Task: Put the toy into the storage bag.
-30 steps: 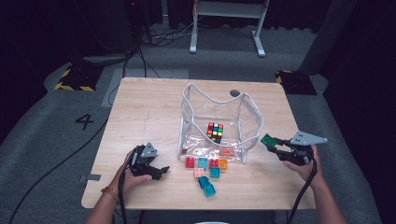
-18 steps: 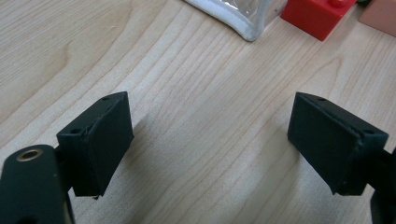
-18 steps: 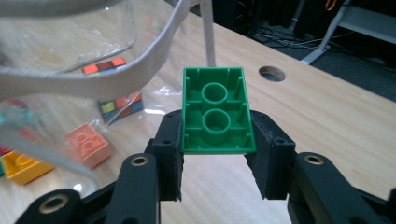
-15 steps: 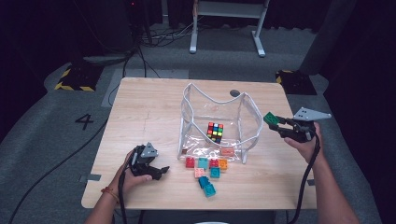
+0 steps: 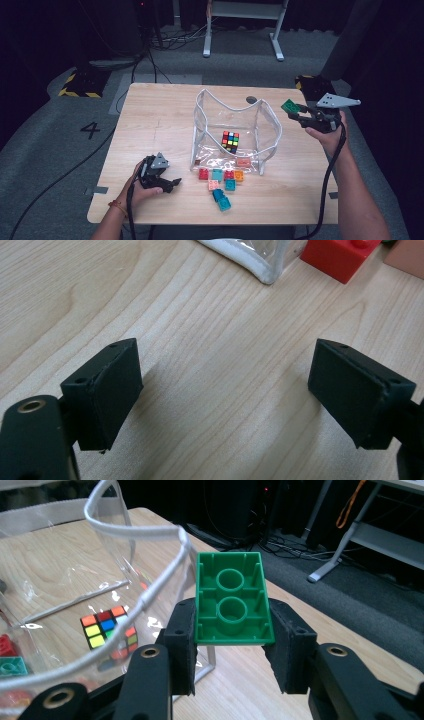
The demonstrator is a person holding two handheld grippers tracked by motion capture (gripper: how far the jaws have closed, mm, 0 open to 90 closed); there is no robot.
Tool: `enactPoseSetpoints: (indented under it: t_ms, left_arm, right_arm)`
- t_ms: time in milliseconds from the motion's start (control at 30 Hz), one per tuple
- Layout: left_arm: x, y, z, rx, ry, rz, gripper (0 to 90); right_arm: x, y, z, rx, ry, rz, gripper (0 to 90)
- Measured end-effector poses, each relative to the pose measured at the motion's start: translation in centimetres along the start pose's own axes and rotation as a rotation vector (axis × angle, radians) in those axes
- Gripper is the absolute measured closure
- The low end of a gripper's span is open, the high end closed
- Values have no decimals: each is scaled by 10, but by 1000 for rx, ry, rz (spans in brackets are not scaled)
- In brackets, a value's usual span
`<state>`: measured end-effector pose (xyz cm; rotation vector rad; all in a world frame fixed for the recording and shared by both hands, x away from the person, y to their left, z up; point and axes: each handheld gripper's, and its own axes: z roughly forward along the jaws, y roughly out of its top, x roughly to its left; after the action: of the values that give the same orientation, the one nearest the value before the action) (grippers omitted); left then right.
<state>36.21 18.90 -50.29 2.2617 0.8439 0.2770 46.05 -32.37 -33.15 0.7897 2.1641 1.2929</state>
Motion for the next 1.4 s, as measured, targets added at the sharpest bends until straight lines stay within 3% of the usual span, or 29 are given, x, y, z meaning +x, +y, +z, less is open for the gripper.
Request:
enactPoseSetpoints:
  t_ms: [367, 700, 1033, 1400]
  left_arm:
    - [0, 0, 0, 0, 0, -1, 142]
    - [1, 0, 0, 0, 3, 9, 141]
    - [1, 0, 0, 0, 3, 9, 141]
    - [0, 0, 0, 0, 3, 9, 141]
  right_arm:
    - [14, 26, 8, -36, 69, -43, 593]
    - [40, 43, 28, -34, 149, -77, 593]
    - [67, 53, 56, 44, 239, -195, 593]
    - [76, 62, 84, 186, 351, -290, 593]
